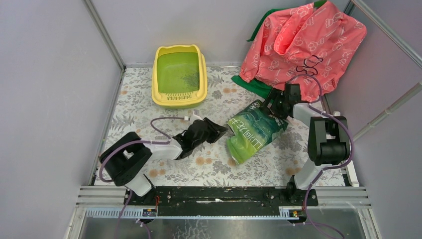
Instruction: Fill the litter box with clean litter
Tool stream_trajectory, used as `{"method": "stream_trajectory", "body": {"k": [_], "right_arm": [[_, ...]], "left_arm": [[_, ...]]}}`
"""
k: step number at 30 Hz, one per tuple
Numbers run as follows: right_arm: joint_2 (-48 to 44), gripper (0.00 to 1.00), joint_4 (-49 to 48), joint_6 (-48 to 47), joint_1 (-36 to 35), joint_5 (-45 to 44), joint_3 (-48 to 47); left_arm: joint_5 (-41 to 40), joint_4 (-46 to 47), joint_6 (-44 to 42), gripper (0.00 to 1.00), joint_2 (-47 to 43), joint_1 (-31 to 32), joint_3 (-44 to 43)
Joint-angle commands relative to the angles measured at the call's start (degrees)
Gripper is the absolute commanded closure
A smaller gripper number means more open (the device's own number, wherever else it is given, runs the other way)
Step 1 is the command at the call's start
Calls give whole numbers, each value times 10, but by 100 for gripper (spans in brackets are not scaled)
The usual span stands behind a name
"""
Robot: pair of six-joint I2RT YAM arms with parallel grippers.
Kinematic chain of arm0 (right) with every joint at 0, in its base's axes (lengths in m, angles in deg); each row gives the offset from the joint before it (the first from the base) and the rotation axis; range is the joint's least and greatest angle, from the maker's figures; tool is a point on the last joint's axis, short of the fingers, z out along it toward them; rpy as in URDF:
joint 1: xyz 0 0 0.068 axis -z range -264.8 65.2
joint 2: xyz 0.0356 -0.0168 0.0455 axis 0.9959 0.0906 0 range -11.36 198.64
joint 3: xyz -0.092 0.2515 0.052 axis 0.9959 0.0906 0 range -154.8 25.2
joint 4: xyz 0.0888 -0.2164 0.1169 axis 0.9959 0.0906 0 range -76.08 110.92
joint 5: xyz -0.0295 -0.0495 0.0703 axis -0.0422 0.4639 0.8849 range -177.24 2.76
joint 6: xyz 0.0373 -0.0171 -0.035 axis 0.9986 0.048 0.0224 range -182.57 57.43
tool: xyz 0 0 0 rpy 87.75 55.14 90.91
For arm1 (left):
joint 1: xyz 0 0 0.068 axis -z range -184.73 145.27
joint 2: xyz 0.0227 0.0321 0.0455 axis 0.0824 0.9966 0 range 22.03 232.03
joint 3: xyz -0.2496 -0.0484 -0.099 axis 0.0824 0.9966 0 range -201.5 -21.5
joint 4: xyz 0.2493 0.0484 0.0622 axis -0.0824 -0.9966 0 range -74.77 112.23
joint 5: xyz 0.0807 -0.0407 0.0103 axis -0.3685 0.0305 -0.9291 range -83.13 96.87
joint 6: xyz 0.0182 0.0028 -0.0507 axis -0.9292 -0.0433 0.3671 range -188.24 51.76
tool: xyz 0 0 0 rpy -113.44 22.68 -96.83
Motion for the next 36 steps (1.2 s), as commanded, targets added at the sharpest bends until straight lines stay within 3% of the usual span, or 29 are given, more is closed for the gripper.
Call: {"method": "stream_trajectory", "body": {"k": [1,10,16,22,29,36], "right_arm": [[-4,8,34,12,-32,21,20],[-7,8,9,20,-44,20,55],[-16,8,2,21,-47,19,73],[-47,7,22,12,-47,13,72],[-106,6,53,5,-45,5,67],[-158,5,83,2,-45,-1,60]], "left_arm": [[-23,105,16,100,54,14,-2],[-16,392,47,100,233,34,-12],[8,478,38,100,316,37,-72],[88,557,37,100,389,17,-142],[199,613,68,100,380,-9,-115],[260,626,114,100,335,-31,-24]]}}
